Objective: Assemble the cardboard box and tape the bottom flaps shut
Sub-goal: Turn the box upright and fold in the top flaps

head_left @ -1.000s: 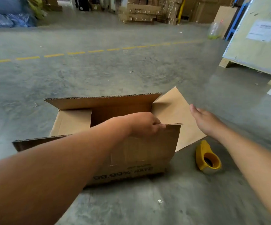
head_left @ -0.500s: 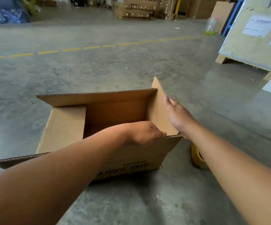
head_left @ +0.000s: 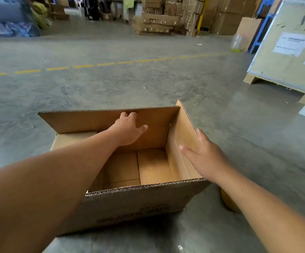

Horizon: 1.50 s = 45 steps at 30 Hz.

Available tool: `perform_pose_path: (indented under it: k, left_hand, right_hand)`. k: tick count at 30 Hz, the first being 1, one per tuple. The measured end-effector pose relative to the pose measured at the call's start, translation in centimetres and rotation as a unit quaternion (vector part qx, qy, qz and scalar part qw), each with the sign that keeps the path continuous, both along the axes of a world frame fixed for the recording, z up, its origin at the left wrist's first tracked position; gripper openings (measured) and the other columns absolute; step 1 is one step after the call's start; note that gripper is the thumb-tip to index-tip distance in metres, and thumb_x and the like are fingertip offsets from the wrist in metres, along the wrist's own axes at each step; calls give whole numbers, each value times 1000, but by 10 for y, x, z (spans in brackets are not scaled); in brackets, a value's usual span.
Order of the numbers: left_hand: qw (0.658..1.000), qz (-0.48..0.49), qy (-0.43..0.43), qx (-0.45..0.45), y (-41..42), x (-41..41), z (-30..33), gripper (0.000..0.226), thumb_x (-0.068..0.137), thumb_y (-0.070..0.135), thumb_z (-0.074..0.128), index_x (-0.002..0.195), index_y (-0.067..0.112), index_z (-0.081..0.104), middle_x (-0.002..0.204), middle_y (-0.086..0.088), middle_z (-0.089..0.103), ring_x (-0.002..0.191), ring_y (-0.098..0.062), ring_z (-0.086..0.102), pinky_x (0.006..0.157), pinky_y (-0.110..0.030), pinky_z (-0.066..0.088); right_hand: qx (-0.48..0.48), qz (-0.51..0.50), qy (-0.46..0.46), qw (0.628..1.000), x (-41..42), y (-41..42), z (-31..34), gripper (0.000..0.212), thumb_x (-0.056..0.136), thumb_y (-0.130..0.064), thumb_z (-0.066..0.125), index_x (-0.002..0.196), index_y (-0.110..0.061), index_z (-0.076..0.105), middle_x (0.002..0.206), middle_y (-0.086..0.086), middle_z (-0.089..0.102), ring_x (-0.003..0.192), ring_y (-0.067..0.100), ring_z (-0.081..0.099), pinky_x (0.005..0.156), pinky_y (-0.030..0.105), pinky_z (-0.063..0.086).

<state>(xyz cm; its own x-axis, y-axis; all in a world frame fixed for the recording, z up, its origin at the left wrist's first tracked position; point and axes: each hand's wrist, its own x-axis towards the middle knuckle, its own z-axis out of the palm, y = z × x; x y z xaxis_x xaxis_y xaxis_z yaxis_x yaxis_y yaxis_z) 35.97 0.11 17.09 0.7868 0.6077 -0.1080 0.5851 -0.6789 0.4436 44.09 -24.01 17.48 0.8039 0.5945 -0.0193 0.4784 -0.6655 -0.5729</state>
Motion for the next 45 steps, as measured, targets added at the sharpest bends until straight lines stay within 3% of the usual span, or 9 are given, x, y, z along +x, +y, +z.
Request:
perform_pose_path:
  k: [8, 13, 16, 21, 28, 32, 35, 40, 45]
  left_hand:
    - [988, -24, 0, 155, 29, 14, -45, 90, 95, 70, 36, 159, 32, -14, 166, -4, -24, 151, -28, -25, 122, -57, 2]
    - [992, -29, -40, 117, 36, 13, -64, 76, 100, 65, 25, 159, 34, -11, 164, 4, -27, 151, -22, -25, 122, -56, -3]
    - [994, -29, -60, 89, 41, 10, -65, 67, 103, 58, 24, 160, 35, -4, 167, 8, -20, 153, -19, -19, 122, -58, -1]
    - [995, -55, -18, 80, 54, -4, -48, 71, 99, 67, 22, 161, 35, 4, 168, 11, -10, 154, -17, -13, 122, -56, -1]
    - [993, -82, 79, 24, 59, -71, -6, 83, 88, 77, 27, 159, 41, 7, 168, 11, -7, 154, -23, 13, 124, -46, 11]
    - [981, -111, 84, -132, 52, -123, 21, 99, 68, 94, 37, 150, 39, 42, 146, 25, 41, 146, -7, 34, 116, -28, 24]
    - [953, -177, 91, -229, 39, -154, 38, 107, 45, 101, 55, 134, 44, 56, 131, 24, 61, 130, 0, 52, 114, -32, 34]
    - [960, -193, 179, -92, 16, -169, 46, 90, 62, 85, 65, 141, 43, 49, 139, 18, 57, 128, -3, 53, 111, -35, 41]
    - [985, -136, 104, 7, 20, -168, 44, 97, 54, 86, 57, 139, 39, 54, 137, 15, 61, 120, -9, 59, 101, -34, 49]
  right_hand:
    - [-24, 75, 42, 996, 1, 0, -5, 98, 81, -67, 54, 150, -41, -12, 160, -8, 16, 141, 17, 31, 110, 35, 31]
    - [-12, 170, 256, 952, 5, 1, -4, 95, 68, -84, 51, 148, -52, 11, 152, -28, 16, 134, -8, 25, 115, 26, 24]
    - [-53, 199, 390, 897, 11, 7, -5, 97, 60, -92, 44, 145, -47, 31, 150, -28, 24, 133, -9, 29, 116, 37, 27]
    - [-136, 234, 486, 831, 27, 30, -5, 97, 67, -91, 30, 149, -39, 27, 160, -14, 8, 144, 1, 10, 120, 39, 11]
    - [-266, 278, 429, 818, 30, 59, -9, 123, 53, -100, 27, 153, -29, 15, 160, -3, 15, 141, 2, 26, 120, 31, 7]
    - [-289, 278, 387, 830, 27, 64, -5, 112, 65, -94, 18, 154, -26, 16, 160, -6, 18, 134, -3, 31, 115, 23, 16]
    - [-256, 254, 405, 840, 29, 63, 4, 125, 50, -98, 41, 152, -28, 23, 158, -4, 25, 142, 5, 25, 119, 32, 13]
    - [-297, 276, 303, 863, 5, 70, 36, 125, 34, -101, 47, 144, -43, 35, 153, -9, 35, 140, 17, 34, 112, 36, 25]
    - [-339, 342, 52, 875, -38, 82, 55, 94, 60, -87, 33, 140, -40, 44, 142, -12, 48, 119, 8, 47, 99, 24, 35]
